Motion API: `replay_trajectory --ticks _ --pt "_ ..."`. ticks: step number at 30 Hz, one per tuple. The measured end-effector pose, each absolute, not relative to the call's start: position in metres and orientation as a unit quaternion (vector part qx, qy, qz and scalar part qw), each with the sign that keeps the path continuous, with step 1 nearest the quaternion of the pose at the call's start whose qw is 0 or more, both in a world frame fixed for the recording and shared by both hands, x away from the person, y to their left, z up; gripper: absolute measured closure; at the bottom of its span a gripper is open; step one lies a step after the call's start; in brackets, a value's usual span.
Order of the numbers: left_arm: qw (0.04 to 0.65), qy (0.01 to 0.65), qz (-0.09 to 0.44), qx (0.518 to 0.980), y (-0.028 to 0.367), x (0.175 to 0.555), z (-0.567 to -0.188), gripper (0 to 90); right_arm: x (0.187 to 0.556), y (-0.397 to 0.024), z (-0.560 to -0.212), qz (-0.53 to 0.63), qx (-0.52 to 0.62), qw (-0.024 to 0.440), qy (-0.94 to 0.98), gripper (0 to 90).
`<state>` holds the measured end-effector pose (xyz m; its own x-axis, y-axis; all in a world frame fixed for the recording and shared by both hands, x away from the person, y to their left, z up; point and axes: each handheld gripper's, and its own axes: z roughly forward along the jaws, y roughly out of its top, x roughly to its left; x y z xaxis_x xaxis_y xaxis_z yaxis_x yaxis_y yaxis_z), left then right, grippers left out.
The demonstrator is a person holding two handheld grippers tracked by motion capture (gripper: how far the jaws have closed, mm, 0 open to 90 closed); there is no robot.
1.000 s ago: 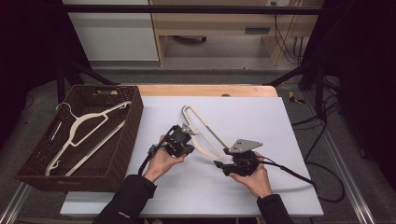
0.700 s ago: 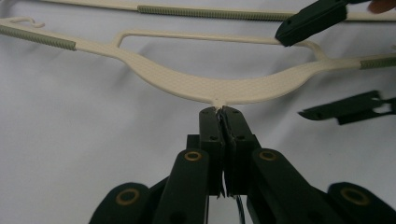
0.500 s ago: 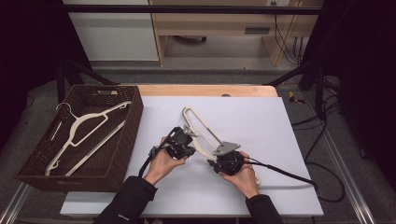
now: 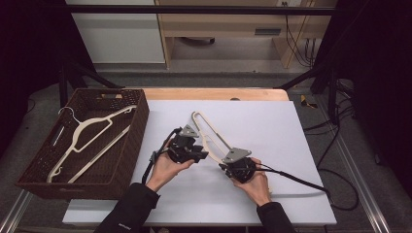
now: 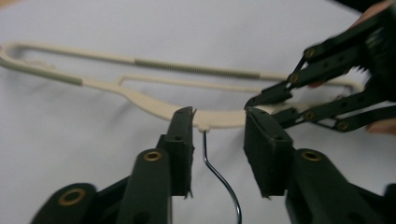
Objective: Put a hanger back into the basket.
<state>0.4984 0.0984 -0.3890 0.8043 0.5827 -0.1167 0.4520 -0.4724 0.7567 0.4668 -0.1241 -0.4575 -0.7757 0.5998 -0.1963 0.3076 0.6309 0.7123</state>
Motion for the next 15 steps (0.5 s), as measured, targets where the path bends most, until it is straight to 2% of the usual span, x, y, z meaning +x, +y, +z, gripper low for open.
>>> replay_trajectory --ticks 6,15 --pt "0.477 0.286 0.133 0.820 0.122 0.487 -0.357 36.0 0.465 -0.132 -0.448 0.342 0.260 0.224 0.875 80.8" --pt "0.492 0.275 0.185 0.805 0.159 0.464 -0.339 14.8 0.460 -0.154 -0.421 0.348 0.269 0.255 0.861 84.4"
